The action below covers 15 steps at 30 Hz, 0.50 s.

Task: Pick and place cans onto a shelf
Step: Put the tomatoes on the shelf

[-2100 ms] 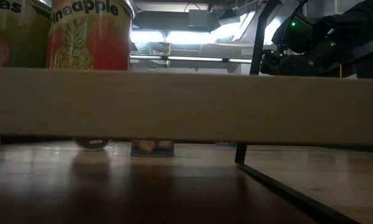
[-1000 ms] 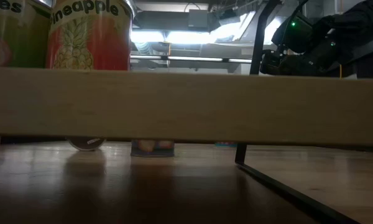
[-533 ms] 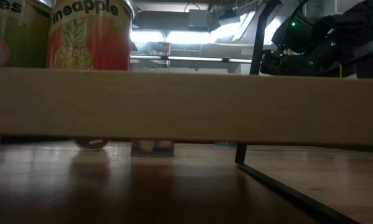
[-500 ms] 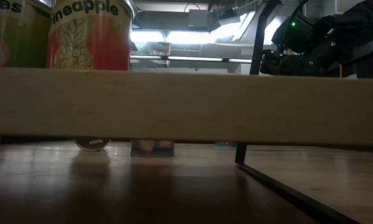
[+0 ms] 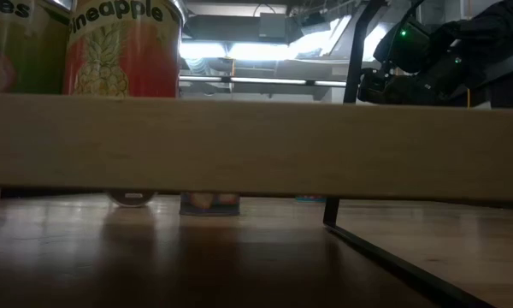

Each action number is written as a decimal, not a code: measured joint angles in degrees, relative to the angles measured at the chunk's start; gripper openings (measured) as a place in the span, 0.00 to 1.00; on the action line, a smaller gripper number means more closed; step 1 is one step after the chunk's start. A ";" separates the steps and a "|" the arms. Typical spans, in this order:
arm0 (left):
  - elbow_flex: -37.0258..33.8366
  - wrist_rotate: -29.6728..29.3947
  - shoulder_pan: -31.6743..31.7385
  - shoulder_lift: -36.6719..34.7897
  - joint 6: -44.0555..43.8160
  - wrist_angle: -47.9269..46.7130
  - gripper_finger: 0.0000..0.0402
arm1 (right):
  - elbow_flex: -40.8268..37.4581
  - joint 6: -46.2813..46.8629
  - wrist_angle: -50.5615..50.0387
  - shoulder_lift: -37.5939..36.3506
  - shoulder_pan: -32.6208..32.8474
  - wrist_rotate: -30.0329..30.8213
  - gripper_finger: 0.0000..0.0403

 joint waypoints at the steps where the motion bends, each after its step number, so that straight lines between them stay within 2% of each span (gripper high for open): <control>1: 0.00 -0.01 0.00 -0.01 -0.01 0.00 0.16 | 0.00 0.00 0.01 0.00 0.01 0.00 0.15; 9: 0.20 0.30 0.00 -0.38 -0.03 -0.07 0.16 | 0.00 0.01 0.02 0.00 0.01 0.00 0.15; 15: 3.31 1.51 0.00 -0.36 1.88 -1.40 0.16 | 0.00 0.00 0.02 0.00 0.00 0.00 0.15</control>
